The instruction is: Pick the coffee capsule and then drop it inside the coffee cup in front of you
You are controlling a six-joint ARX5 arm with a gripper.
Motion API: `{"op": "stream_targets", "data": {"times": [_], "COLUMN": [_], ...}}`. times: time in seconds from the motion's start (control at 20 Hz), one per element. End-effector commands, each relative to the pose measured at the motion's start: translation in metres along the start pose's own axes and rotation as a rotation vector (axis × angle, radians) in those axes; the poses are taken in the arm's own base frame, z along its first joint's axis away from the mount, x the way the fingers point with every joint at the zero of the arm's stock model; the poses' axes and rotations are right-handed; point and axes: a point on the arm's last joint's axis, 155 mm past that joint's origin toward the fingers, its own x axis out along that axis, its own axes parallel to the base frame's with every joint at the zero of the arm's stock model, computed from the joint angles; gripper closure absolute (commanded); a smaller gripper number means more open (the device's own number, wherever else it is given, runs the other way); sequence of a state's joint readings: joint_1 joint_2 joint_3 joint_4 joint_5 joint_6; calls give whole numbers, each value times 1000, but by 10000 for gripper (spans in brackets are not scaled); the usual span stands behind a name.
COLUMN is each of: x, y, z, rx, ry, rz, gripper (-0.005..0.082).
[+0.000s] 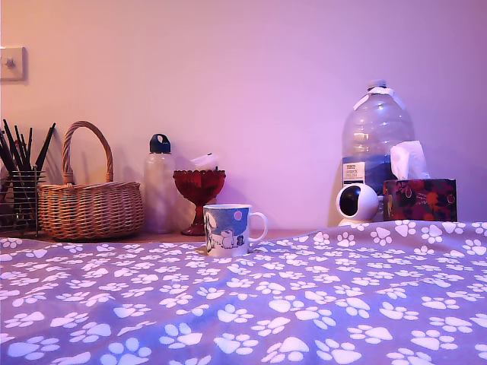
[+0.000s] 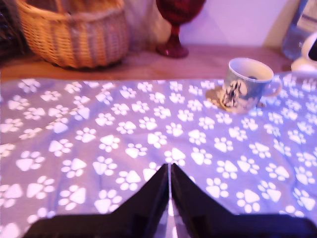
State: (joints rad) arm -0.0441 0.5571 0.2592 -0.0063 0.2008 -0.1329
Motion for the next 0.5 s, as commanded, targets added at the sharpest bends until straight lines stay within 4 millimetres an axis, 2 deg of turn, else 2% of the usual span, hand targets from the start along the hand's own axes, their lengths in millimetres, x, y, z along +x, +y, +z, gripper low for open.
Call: {"op": "stream_targets", "data": {"times": [0.0, 0.45], "x": [-4, -27], "y": [2, 0], "z": [-13, -16], "rx": [-25, -48], "ry": [-11, -120], "rz": [3, -2], "gripper": [790, 791]}}
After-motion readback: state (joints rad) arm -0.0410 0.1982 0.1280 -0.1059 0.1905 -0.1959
